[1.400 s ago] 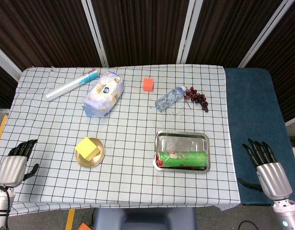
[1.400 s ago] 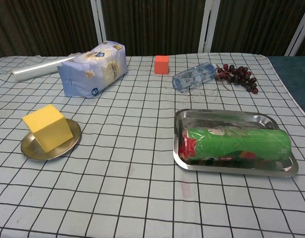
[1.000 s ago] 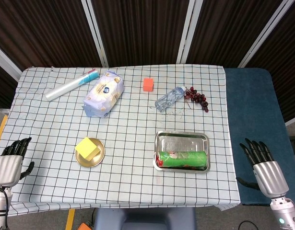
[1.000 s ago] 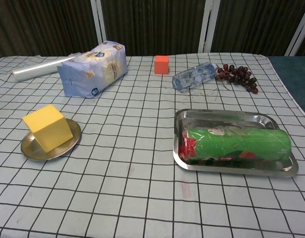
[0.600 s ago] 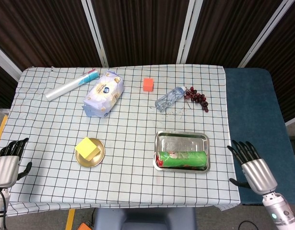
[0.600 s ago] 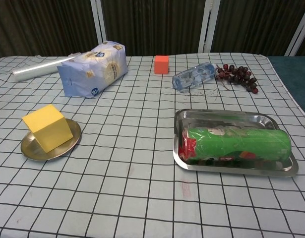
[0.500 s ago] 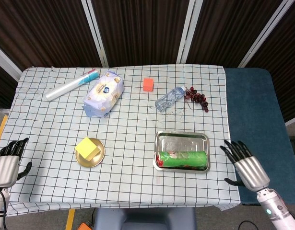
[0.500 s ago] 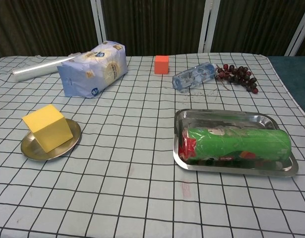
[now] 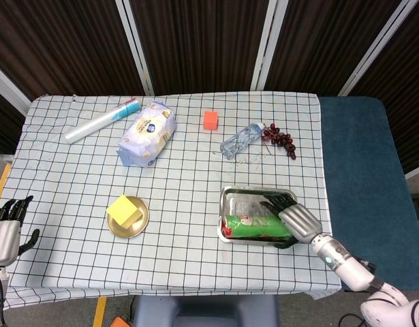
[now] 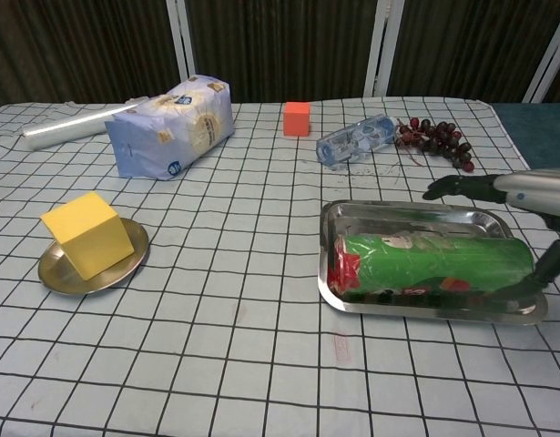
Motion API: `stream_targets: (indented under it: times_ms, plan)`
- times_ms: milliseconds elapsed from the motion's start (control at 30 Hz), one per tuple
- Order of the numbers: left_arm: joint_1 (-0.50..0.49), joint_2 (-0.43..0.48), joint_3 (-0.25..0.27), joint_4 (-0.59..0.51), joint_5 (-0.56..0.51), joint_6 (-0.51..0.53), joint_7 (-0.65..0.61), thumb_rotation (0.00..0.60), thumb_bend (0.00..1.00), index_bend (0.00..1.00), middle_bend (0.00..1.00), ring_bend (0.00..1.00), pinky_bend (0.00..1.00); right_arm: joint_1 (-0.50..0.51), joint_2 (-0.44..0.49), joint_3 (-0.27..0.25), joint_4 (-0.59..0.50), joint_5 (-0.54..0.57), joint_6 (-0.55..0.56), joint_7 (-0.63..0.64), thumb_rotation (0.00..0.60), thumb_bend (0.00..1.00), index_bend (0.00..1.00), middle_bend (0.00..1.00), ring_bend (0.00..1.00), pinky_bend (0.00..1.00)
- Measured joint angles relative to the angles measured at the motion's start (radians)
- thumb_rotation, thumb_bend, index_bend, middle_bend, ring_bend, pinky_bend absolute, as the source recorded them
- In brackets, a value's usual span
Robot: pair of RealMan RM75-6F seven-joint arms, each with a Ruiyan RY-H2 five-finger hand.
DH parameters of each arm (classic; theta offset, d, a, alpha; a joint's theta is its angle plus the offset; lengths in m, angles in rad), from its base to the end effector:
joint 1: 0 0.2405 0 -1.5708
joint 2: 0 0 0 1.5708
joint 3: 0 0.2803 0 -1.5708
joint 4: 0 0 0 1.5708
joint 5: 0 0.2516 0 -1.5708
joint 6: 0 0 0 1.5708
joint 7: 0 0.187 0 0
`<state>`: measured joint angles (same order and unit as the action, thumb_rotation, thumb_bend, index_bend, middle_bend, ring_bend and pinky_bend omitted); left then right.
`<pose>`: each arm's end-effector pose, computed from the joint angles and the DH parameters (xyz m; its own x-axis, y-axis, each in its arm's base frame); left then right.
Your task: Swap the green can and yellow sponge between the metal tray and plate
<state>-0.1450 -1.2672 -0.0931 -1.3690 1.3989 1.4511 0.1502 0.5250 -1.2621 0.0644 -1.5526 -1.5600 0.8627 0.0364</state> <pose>-0.3882 0.2654 0.1173 0.5910 -0.0314 0.8061 0.8059 0.0669 -0.5883 -0.2504 -0.3366 -0.0179 0.4863 -0.4109 0.7712 -0.8439 -0.4498 0.2925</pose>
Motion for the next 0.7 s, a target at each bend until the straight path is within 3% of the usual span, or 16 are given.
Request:
stream_targets:
  times_ms: [367, 533, 700]
  plan:
    - [0.007, 0.010, -0.017, 0.008, -0.030, -0.006, -0.039, 0.600, 0.35, 0.13, 0.20, 0.13, 0.25, 0.114, -0.174, 0.060, 0.150, 0.153, -0.107, -0.030, 0.600, 0.08, 0.40, 0.32, 0.33, 0.25]
    - [0.007, 0.012, -0.018, 0.009, -0.035, -0.011, -0.045, 0.600, 0.35, 0.13, 0.20, 0.13, 0.25, 0.138, -0.192, 0.067, 0.169, 0.209, -0.140, -0.044, 0.600, 0.08, 0.61, 0.44, 0.50, 0.41]
    - [0.005, 0.012, -0.017, 0.007, -0.038, -0.020, -0.042, 0.600, 0.35, 0.14, 0.20, 0.13, 0.25, 0.139, -0.216, 0.080, 0.183, 0.218, -0.087, -0.063, 0.600, 0.08, 0.81, 0.60, 0.66, 0.56]
